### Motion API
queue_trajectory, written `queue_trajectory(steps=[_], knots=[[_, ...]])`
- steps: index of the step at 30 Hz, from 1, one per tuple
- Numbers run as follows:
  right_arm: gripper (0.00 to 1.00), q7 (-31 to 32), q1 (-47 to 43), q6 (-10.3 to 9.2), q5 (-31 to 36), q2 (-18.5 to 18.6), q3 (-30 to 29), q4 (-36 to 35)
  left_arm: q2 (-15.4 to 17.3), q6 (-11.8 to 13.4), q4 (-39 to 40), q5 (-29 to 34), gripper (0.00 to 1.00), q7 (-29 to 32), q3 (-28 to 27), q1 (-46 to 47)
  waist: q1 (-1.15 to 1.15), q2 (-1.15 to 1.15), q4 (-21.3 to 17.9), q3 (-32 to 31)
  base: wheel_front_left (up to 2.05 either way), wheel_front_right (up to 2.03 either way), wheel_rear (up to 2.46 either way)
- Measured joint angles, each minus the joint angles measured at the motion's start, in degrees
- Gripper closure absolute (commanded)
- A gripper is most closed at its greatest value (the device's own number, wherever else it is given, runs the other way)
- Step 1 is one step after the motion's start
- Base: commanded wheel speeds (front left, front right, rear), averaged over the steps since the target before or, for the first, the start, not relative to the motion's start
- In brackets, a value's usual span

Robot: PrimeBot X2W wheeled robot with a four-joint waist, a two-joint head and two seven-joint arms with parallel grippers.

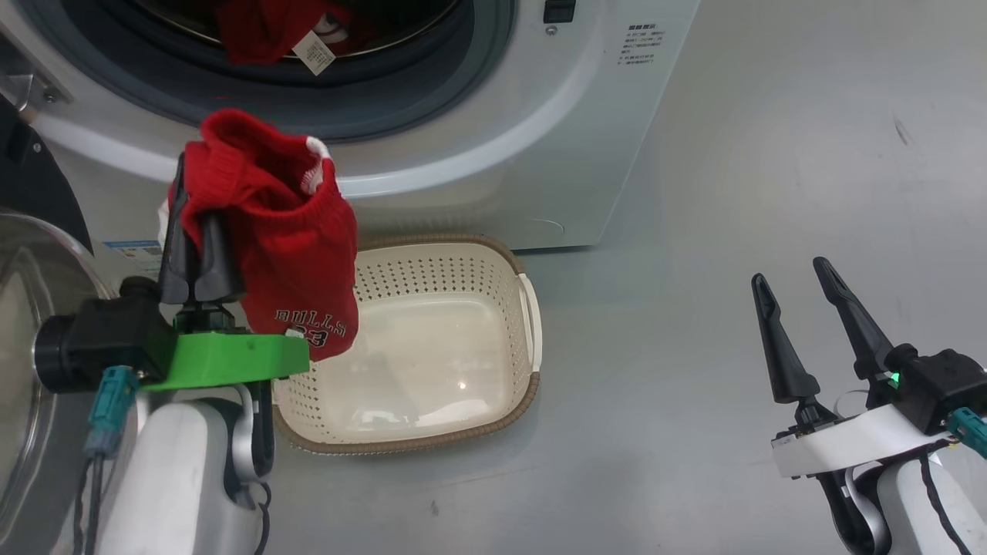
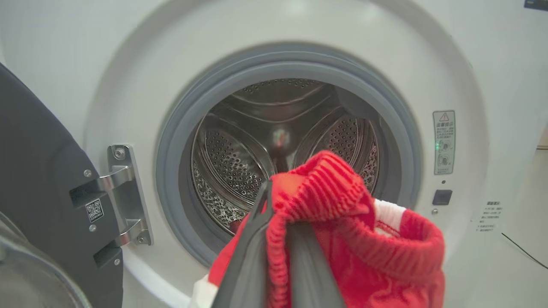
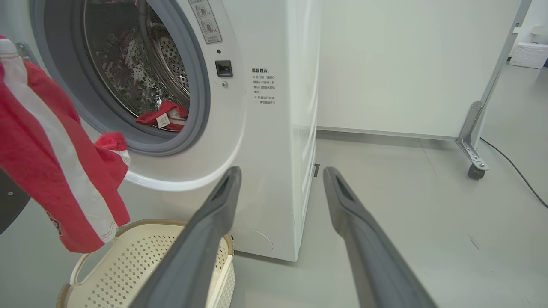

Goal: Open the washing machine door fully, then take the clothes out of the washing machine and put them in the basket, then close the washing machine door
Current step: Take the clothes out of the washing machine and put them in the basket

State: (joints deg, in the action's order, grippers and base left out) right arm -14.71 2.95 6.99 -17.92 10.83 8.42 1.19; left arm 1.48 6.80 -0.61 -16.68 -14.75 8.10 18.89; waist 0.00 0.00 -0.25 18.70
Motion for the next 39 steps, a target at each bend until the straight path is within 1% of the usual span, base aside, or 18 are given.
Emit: queue_trajectory(steps=[9, 15, 20, 24, 32, 39], knots=[[0.00, 0.00, 0.08, 0.00, -0.01, 0.11, 0.90, -1.23, 0.12, 0.00, -2.89, -3.04, 1.00, 0.41, 3.43, -3.96, 0.00, 0.00, -1.05, 2.46, 0.00, 0.00, 0.00], [0.00, 0.00, 0.57, 0.00, -0.14, 0.44, 0.96, -2.26, 0.23, 0.00, -7.11, -4.77, 1.00, 1.15, 5.69, -3.98, 0.00, 0.00, -1.98, 5.01, 0.00, 0.00, 0.00], [0.00, 0.00, 2.28, 0.00, -0.67, 0.64, 1.29, -2.81, 0.27, 0.00, -12.68, -6.02, 1.00, 2.33, 6.64, -3.46, 0.00, 0.00, -2.88, 7.45, 0.00, 0.00, 0.00], [0.00, 0.00, 3.19, 0.00, -0.76, 0.73, 1.89, -3.24, 0.33, 0.00, -17.92, -6.56, 1.00, 3.19, 6.52, -0.91, 0.00, 0.00, -3.77, 9.43, 0.00, 0.00, 0.00], [0.00, 0.00, 6.32, 0.00, -2.18, 1.42, 3.54, -3.91, 0.34, 0.00, -30.16, -5.67, 1.00, 7.94, 7.13, 5.93, 0.00, 0.00, -5.86, 13.65, 0.00, 0.00, 0.00], [0.00, 0.00, 9.06, 0.00, -3.26, 1.03, 5.13, -4.11, 0.31, 0.00, -39.33, -4.23, 1.00, 11.29, 5.02, 11.73, 0.00, 0.00, -8.67, 17.01, 0.00, 0.00, 0.00]])
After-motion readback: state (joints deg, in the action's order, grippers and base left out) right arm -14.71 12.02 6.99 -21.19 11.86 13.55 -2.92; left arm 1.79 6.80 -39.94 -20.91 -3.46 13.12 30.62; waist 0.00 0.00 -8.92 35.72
